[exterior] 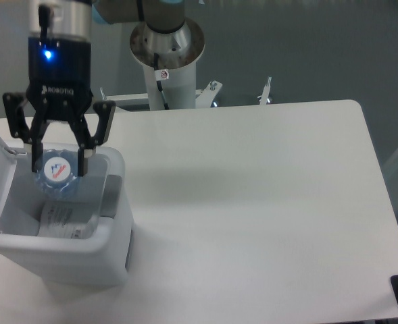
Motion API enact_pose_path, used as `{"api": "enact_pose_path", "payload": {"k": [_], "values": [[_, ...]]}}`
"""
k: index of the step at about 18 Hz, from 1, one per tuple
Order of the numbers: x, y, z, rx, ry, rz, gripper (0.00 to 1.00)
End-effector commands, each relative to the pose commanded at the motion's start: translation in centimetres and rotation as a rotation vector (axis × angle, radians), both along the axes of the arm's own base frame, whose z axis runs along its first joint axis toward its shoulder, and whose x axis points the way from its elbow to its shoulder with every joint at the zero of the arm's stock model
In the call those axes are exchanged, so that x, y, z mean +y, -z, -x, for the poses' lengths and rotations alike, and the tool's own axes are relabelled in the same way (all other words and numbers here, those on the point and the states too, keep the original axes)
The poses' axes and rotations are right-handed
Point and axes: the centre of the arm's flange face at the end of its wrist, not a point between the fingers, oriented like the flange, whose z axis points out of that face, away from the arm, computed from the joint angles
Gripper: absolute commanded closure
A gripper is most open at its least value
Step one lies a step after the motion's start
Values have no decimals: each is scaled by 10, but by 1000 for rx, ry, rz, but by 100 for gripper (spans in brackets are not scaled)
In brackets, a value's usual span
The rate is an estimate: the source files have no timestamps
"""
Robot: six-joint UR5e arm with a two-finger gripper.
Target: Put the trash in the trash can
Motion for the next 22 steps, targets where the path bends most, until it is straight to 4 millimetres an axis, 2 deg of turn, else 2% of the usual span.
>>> {"api": "enact_pose_path", "payload": {"k": [1, 2, 5, 7, 9, 11, 12, 13, 16, 19, 22], "values": [[0, 5, 0, -3, 2, 10, 15], [0, 12, 0, 1, 13, 23, 3], [-2, 21, -2, 23, 47, 49, 0], [-5, 11, 3, 83, 28, 57, 0], [-11, -11, 11, 157, -32, 65, 0], [-14, -18, 23, 189, -54, 72, 0], [-22, -18, 40, 218, -50, 92, 0], [-35, -14, 64, 250, -43, 130, 0], [-69, 13, 126, 346, 23, 264, 0], [-116, 34, 186, 402, 60, 382, 0], [-156, 37, 220, 438, 134, 483, 0]]}}
